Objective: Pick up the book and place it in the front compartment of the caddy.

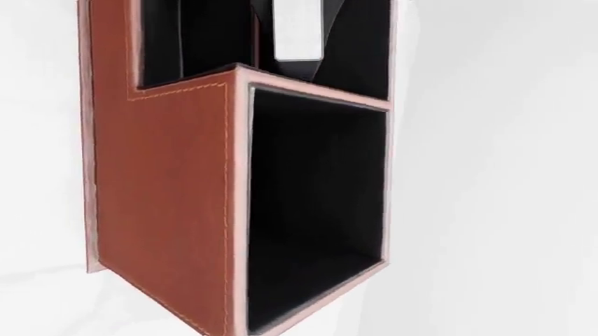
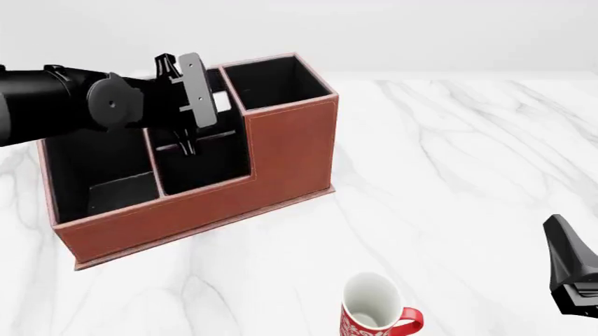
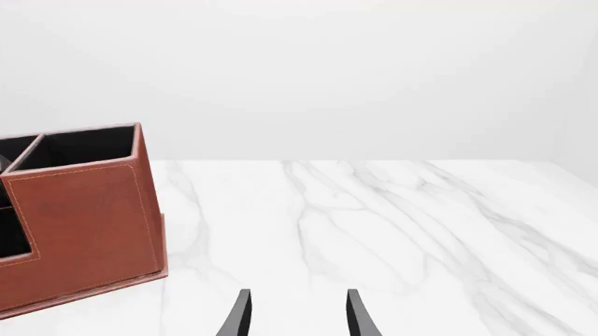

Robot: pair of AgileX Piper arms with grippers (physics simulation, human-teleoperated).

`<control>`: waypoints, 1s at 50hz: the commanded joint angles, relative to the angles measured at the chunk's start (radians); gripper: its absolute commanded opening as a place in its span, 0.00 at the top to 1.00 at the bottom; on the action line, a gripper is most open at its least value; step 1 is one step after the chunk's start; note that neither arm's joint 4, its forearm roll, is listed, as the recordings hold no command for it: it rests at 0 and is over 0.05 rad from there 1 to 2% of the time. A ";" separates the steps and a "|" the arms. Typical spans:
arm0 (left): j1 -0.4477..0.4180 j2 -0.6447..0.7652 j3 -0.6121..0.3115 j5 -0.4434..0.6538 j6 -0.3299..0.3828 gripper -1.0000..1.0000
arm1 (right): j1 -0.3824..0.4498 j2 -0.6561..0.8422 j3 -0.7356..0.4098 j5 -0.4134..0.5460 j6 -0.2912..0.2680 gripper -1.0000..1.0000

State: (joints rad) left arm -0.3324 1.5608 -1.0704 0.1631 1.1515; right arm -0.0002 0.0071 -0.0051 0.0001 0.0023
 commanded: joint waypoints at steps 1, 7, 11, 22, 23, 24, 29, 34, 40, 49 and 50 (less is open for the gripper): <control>0.024 0.020 -0.007 -0.044 0.030 1.00 | 0.000 -0.001 0.001 0.000 -0.001 0.00; 0.048 0.070 -0.002 -0.096 0.045 1.00 | 0.000 -0.001 0.001 0.000 -0.001 0.00; 0.059 0.085 -0.008 -0.105 0.046 0.00 | 0.000 -0.001 0.001 0.000 -0.001 0.00; 0.073 0.094 0.010 -0.126 0.064 0.00 | 0.000 -0.001 0.001 0.000 -0.001 0.00; 0.074 0.094 0.015 -0.125 0.066 0.00 | 0.000 -0.001 0.001 0.000 -0.001 0.00; 0.075 0.093 0.015 -0.123 0.066 0.00 | 0.000 -0.001 0.001 0.000 -0.001 0.00; 0.079 0.091 0.016 -0.119 0.067 0.00 | 0.000 -0.001 0.001 0.000 -0.001 0.00; 0.082 0.086 0.012 -0.114 0.069 0.00 | 0.000 -0.001 0.001 0.000 -0.001 0.00; 0.082 0.085 0.018 -0.114 0.069 0.00 | 0.000 -0.001 0.001 0.000 -0.001 0.00; 0.080 0.055 0.025 -0.097 0.075 0.00 | 0.000 -0.001 0.001 0.000 -0.001 0.00; 0.080 0.051 0.028 -0.095 0.076 0.00 | 0.000 -0.001 0.001 0.000 -0.001 0.00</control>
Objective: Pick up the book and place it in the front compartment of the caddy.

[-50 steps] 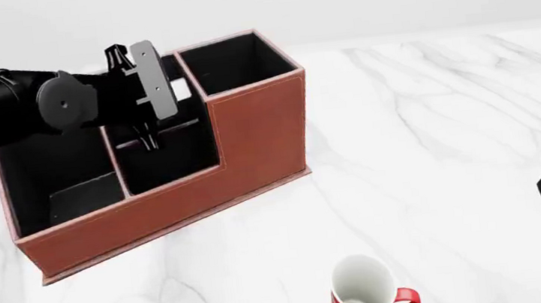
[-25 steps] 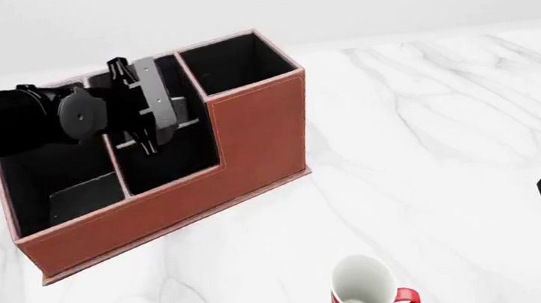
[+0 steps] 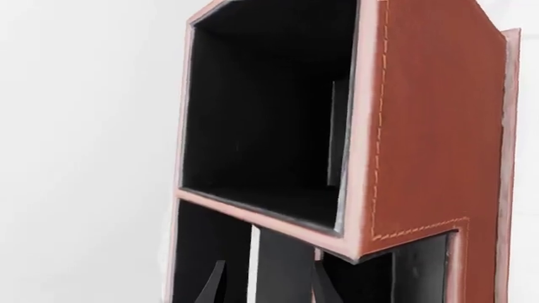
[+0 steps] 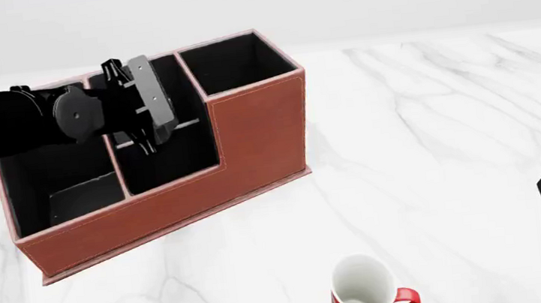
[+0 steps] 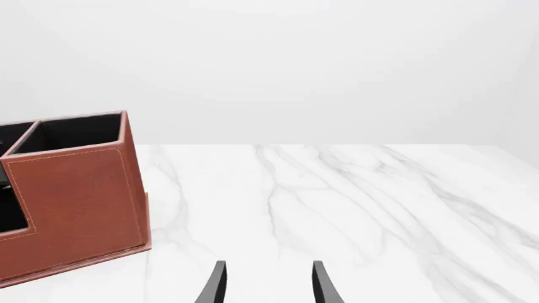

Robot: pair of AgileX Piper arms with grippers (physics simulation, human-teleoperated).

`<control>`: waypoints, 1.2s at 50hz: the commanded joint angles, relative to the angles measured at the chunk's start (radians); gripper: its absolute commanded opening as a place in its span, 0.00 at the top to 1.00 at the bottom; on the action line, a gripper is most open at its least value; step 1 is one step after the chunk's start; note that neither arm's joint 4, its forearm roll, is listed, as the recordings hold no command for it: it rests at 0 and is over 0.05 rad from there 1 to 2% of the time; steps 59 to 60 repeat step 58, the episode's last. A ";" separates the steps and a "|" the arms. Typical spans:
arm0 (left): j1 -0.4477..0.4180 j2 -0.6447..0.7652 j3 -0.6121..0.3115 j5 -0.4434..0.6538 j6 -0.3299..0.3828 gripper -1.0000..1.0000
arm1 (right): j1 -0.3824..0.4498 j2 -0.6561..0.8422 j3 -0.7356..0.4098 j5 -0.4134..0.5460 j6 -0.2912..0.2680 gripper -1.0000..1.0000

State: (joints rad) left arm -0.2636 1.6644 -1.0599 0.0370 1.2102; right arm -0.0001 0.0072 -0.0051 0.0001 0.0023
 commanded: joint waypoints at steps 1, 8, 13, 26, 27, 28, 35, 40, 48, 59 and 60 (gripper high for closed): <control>0.011 -0.056 0.019 0.032 0.020 0.00 | 0.000 -0.001 0.001 0.000 -0.001 0.00; 0.008 -0.101 0.036 0.055 0.034 0.00 | 0.000 -0.001 0.001 0.000 -0.001 0.00; 0.005 -0.139 0.049 0.077 0.043 0.00 | 0.000 -0.001 0.001 0.000 -0.001 0.00; 0.018 -0.247 0.072 0.141 0.074 0.00 | 0.000 -0.001 0.001 0.000 -0.001 0.00; 0.018 -0.266 0.083 0.152 0.078 0.00 | 0.000 -0.001 0.001 0.000 -0.001 0.00; 0.017 -0.275 0.088 0.156 0.081 0.00 | 0.000 -0.001 0.001 0.000 -0.001 0.00; 0.010 -0.355 0.120 0.198 0.107 0.00 | 0.000 -0.001 0.001 0.000 -0.001 0.00; 0.010 -0.423 0.147 0.235 0.130 0.00 | 0.000 -0.001 0.001 0.000 -0.001 0.00; -0.005 -0.522 0.177 0.298 0.159 0.00 | 0.000 -0.001 0.001 -0.001 -0.001 0.00; -0.071 -0.647 0.206 0.384 0.154 0.00 | 0.000 -0.001 0.001 0.000 -0.001 0.00; -0.071 -0.647 0.206 0.384 0.154 0.00 | 0.000 -0.001 0.001 0.000 -0.001 0.00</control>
